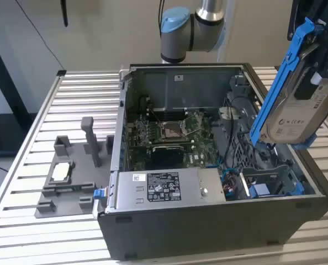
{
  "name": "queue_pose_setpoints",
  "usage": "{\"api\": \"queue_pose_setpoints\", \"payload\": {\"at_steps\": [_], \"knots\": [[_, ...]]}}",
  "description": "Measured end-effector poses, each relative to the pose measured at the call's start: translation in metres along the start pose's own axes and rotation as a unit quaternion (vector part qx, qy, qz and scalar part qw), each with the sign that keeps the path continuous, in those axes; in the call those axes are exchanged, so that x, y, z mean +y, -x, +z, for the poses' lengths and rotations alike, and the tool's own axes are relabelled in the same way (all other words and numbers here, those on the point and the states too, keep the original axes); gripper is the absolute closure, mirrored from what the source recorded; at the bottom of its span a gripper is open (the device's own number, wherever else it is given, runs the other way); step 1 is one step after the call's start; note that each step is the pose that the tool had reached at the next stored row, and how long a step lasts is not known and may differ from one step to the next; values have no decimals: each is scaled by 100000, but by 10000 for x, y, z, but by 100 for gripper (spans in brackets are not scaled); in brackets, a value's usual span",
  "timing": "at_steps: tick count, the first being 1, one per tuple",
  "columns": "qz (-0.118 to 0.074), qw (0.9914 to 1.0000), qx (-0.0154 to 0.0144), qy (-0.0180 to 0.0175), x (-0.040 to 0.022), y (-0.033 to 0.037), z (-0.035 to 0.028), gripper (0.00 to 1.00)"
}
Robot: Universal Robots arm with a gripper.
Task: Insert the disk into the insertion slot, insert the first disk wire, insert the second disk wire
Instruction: 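Insert the disk into the insertion slot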
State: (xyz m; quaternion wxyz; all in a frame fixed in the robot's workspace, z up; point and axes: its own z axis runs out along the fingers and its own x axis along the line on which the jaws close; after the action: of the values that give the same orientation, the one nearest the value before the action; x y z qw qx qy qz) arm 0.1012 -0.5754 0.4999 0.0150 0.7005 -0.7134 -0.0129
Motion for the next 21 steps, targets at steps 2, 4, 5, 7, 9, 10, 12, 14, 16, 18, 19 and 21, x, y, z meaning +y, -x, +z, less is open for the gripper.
{"api": "queue_pose_setpoints", "payload": {"at_steps": [2,4,5,7,9,10,12,14,16,18,19,21], "knots": [[1,100000,-2,2,0,0,0,67],[0,100000,-1,1,0,0,0,67],[0,100000,-1,1,0,0,0,67],[0,100000,-3,0,0,0,0,67],[2,100000,12,1,0,0,3,67],[2,100000,30,1,0,0,6,67],[4,100000,57,0,0,-1,16,67],[6,100000,86,-1,-1,-4,31,67],[7,100000,90,-3,-2,-11,57,67],[4,100000,93,-35,-4,-19,89,67],[5,100000,106,-60,-5,-19,104,67],[3,100000,155,-123,-6,-21,133,67]]}}
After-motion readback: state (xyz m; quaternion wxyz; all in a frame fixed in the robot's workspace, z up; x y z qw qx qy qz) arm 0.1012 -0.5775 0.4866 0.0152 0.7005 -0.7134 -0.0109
